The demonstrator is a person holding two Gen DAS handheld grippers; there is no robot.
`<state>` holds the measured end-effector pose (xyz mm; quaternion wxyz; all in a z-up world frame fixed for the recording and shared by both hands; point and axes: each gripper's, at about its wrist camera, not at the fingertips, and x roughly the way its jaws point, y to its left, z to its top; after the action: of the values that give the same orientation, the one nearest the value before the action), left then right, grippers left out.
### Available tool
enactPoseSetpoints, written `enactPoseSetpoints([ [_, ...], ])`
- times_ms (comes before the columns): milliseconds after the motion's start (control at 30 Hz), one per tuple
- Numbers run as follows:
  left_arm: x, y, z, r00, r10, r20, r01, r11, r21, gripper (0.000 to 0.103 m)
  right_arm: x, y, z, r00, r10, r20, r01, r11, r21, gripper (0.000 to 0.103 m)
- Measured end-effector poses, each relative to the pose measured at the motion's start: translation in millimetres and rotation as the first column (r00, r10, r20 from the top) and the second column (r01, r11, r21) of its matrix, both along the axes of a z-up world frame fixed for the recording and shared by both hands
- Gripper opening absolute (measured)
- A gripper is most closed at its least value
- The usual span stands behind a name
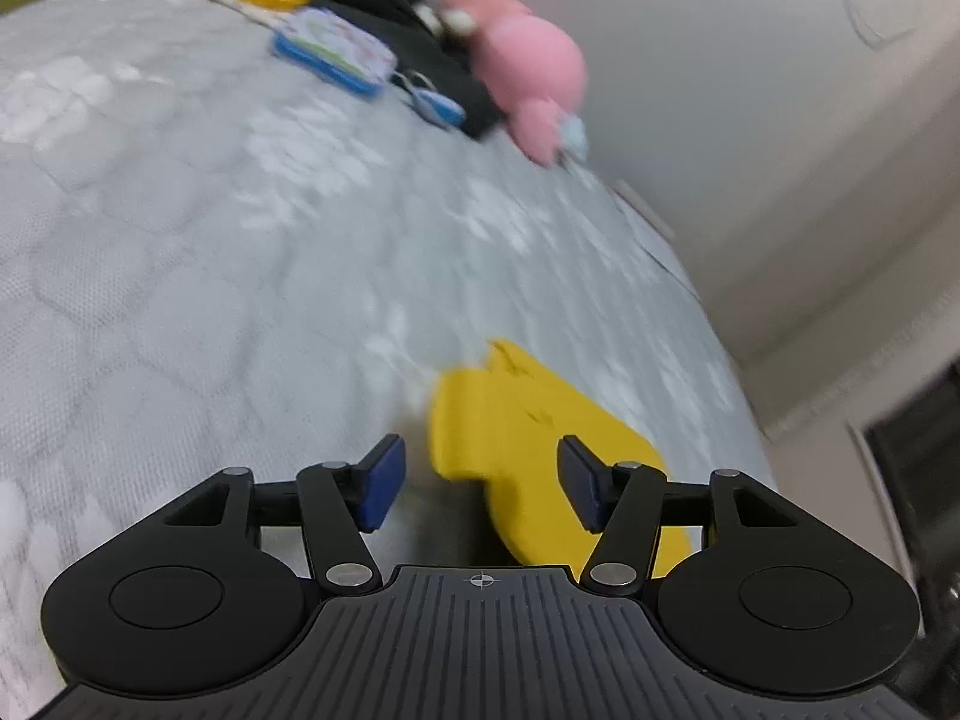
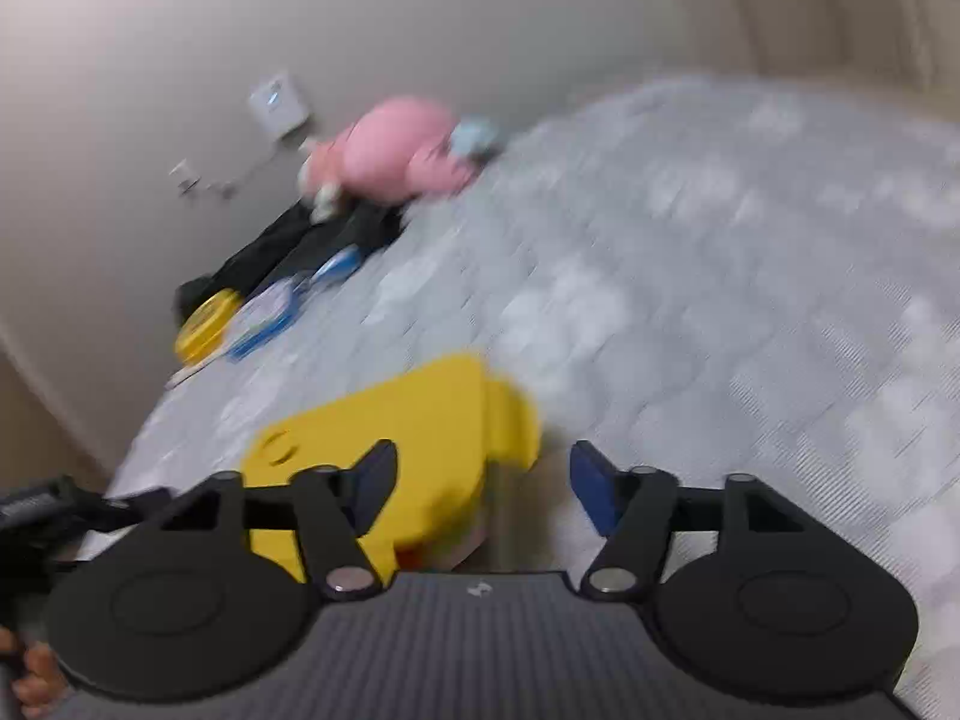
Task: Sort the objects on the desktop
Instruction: 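Lower the yellow lid onto the container with the left gripper while the right gripper guides it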
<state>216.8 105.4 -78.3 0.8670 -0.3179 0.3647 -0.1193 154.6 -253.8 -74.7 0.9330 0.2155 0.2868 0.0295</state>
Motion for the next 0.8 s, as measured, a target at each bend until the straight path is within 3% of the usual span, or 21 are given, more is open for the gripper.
enactPoseSetpoints([
  [133,17,-6,-13,0.999,0.04,-0.037,-0.04,0.999,-0.008,0.063,19,0,-5,0.999,-0.047,0.007,0.046,0.999,0.02,0.069],
  [233,31,-10,-15,0.998,0.039,-0.043,-0.037,0.999,0.025,0.067,42,-5,-17,0.995,-0.078,-0.055,0.083,0.993,0.084,0.069],
  [300,39,-11,-19,0.998,0.018,-0.062,-0.018,1.0,0.001,0.067,56,-12,-30,0.989,-0.07,-0.13,0.094,0.978,0.184,0.069],
  [400,39,-16,-22,0.997,-0.04,-0.068,0.039,0.999,-0.014,0.054,61,-19,-46,0.986,-0.04,-0.161,0.09,0.947,0.31,0.047],
  [533,26,-30,-6,0.995,-0.09,-0.034,0.092,0.994,0.06,0.051,51,-12,-35,0.993,-0.038,-0.112,0.062,0.975,0.215,0.048],
  [600,12,-30,3,0.994,-0.11,-0.024,0.111,0.993,0.042,0.052,41,-14,-29,0.994,-0.047,-0.1,0.068,0.973,0.219,0.048],
  [700,-9,-34,5,0.991,-0.124,-0.058,0.129,0.988,0.08,0.055,29,-17,-19,0.994,-0.037,-0.101,0.059,0.974,0.218,0.048],
  [800,-21,-42,0,0.988,-0.112,-0.107,0.127,0.981,0.147,0.06,10,-7,-17,0.993,-0.03,-0.112,0.048,0.986,0.161,0.049],
])
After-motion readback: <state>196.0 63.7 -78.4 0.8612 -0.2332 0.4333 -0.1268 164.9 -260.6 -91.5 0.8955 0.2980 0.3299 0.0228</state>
